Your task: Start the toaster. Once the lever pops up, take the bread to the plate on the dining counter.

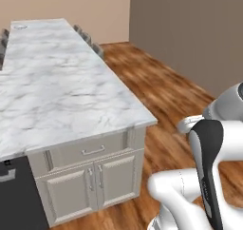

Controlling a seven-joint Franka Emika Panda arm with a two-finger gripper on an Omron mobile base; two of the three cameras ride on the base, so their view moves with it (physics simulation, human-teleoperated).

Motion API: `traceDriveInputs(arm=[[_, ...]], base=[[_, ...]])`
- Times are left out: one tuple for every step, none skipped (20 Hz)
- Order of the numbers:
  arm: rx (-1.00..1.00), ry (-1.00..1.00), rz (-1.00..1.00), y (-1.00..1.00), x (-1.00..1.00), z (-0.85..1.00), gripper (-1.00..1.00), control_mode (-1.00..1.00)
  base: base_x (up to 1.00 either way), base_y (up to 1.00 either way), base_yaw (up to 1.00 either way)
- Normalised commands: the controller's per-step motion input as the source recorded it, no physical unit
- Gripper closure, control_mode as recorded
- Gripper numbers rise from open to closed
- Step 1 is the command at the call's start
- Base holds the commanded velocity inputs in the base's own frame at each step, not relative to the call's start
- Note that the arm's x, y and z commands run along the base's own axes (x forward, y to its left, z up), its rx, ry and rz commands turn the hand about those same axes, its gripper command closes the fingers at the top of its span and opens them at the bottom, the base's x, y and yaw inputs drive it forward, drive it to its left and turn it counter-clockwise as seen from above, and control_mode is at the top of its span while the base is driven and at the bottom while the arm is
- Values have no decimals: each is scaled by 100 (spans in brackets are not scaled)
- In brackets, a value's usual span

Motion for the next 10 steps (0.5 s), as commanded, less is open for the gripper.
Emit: traceDriveInputs(arm=[[0, 0, 0, 0, 0, 0, 100, 100], [0, 0, 0, 0, 0, 0, 100, 100], [0, 0, 0, 0, 0, 0, 100, 100], [0, 0, 0, 0, 0, 0, 100, 100], [0, 0, 0, 0, 0, 0, 100, 100], [0, 0, 0, 0, 0, 0, 100, 100], [0, 0, 0, 0, 0, 0, 100, 100], [0, 0, 0, 0, 0, 0, 100, 100], [0, 0, 0, 0, 0, 0, 100, 100], [0, 0, 0, 0, 0, 0, 100, 100]], base=[[61, -100, 19], [61, -100, 19], [61, -100, 19], [63, -100, 19], [63, -100, 20], [63, -100, 21], [71, -100, 23], [84, -100, 24], [81, -100, 24], [75, -100, 23]])
